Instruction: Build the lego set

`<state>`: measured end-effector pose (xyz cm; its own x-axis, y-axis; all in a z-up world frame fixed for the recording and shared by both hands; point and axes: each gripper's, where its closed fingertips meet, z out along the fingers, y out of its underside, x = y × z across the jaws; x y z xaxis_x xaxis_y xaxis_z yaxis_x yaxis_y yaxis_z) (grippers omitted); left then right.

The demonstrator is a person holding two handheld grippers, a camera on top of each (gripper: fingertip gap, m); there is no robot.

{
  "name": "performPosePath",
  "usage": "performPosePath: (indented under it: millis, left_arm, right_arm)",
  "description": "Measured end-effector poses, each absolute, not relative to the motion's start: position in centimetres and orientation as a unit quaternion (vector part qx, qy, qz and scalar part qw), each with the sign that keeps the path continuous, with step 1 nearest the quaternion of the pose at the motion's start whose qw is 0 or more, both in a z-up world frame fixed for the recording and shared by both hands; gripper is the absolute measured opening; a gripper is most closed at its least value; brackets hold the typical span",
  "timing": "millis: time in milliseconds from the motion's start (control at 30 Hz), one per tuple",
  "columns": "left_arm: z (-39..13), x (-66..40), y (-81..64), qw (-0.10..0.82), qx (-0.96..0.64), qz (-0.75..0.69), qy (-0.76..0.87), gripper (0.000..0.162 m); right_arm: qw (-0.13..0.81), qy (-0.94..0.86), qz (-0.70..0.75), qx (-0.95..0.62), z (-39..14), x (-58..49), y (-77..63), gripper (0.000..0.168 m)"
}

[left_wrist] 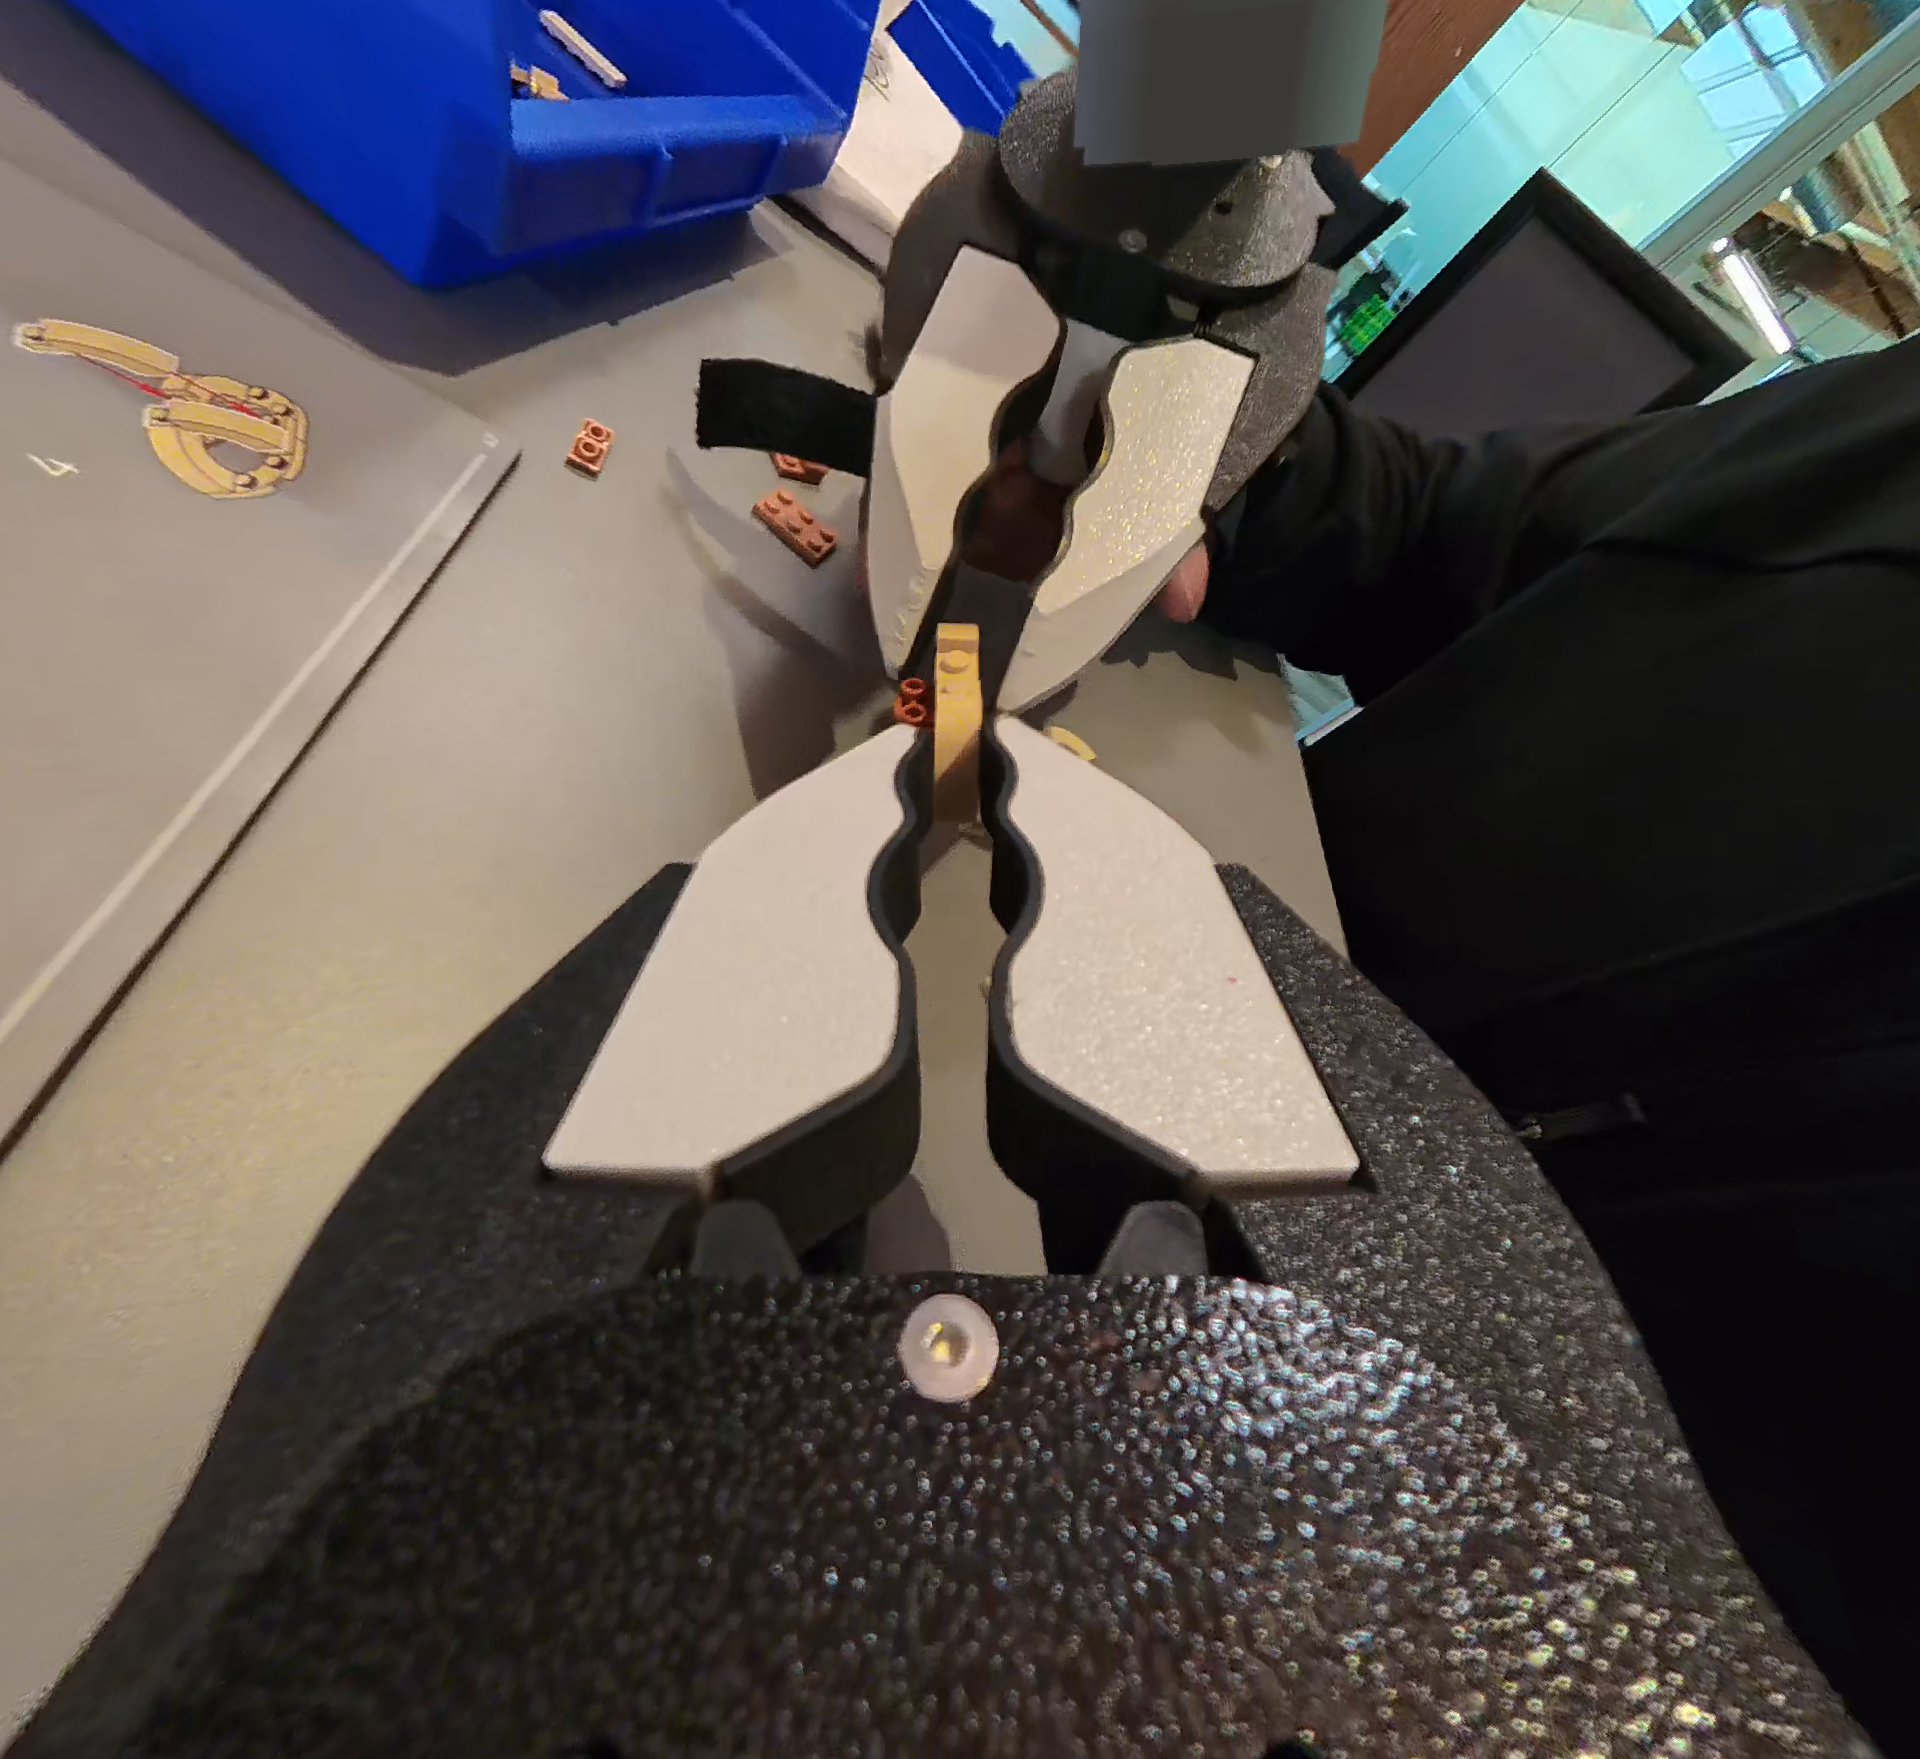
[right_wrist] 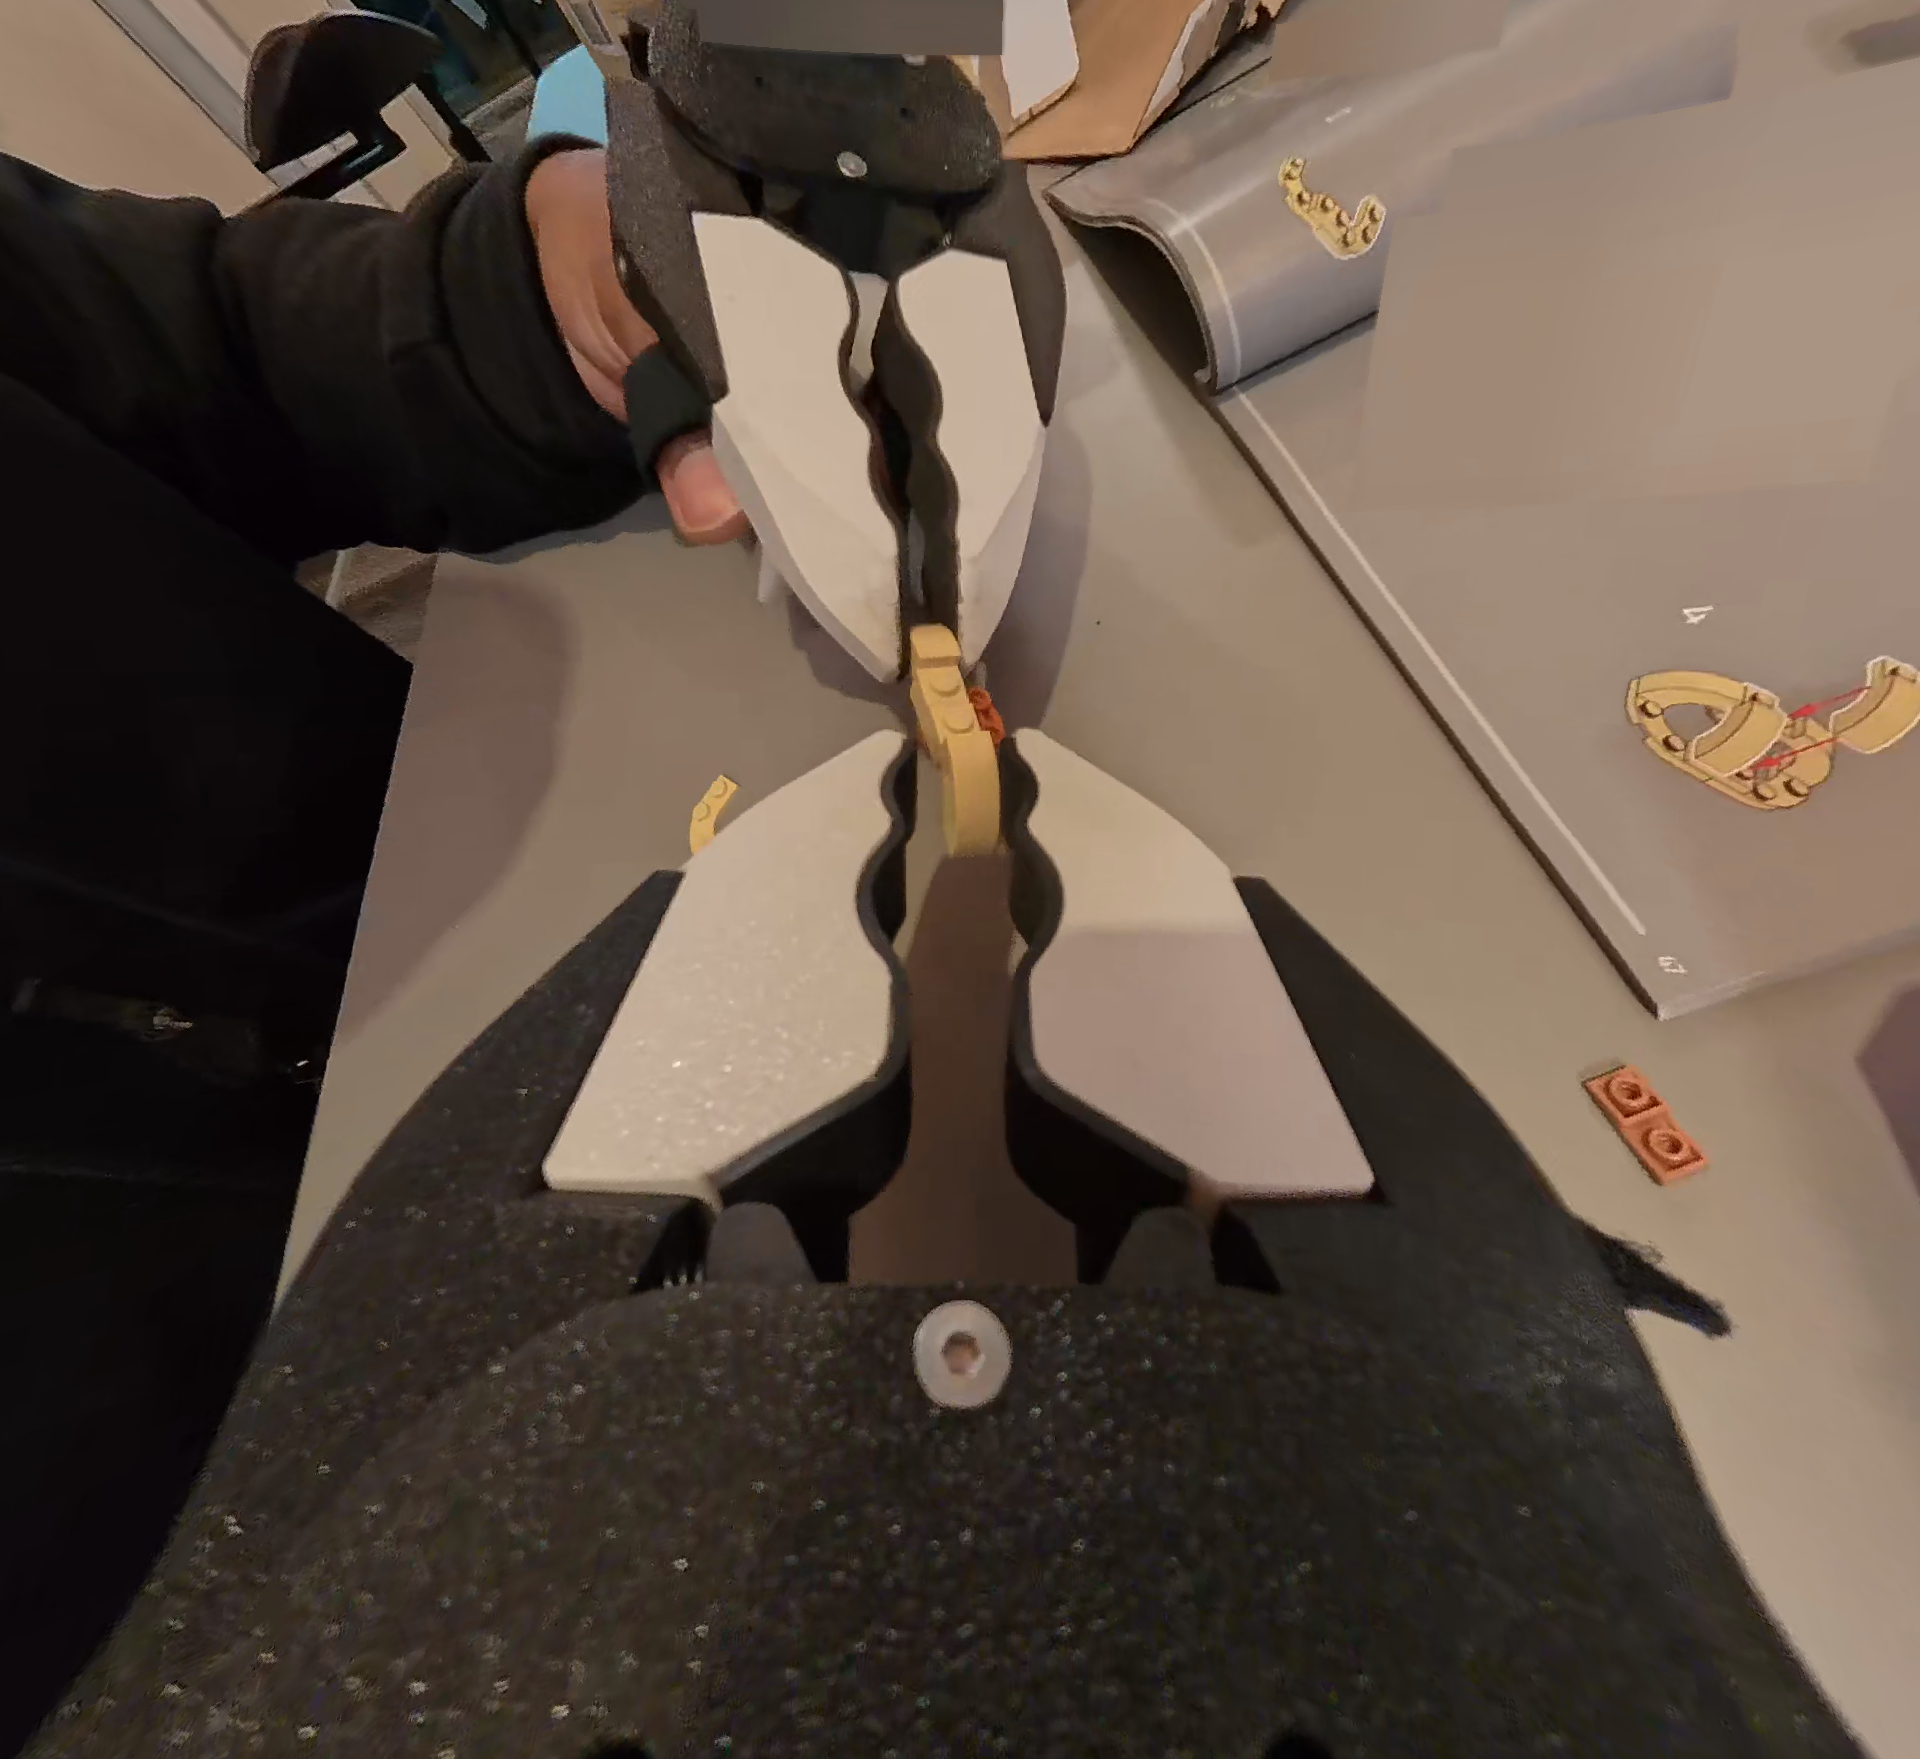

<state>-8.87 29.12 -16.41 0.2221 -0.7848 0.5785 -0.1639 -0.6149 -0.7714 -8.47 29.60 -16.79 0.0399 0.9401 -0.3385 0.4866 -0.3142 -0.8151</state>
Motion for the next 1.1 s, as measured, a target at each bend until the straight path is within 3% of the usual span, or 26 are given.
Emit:
performPosePath:
  millis: [1100]
  left_arm:
    - [-15.4,-8.4,28.3,0.288,-0.713,-0.548,0.328,0.008]
  right_arm:
    - [0.27,-0.578,0.453,-0.623,-15.9,-8.1,28.6,0.01]
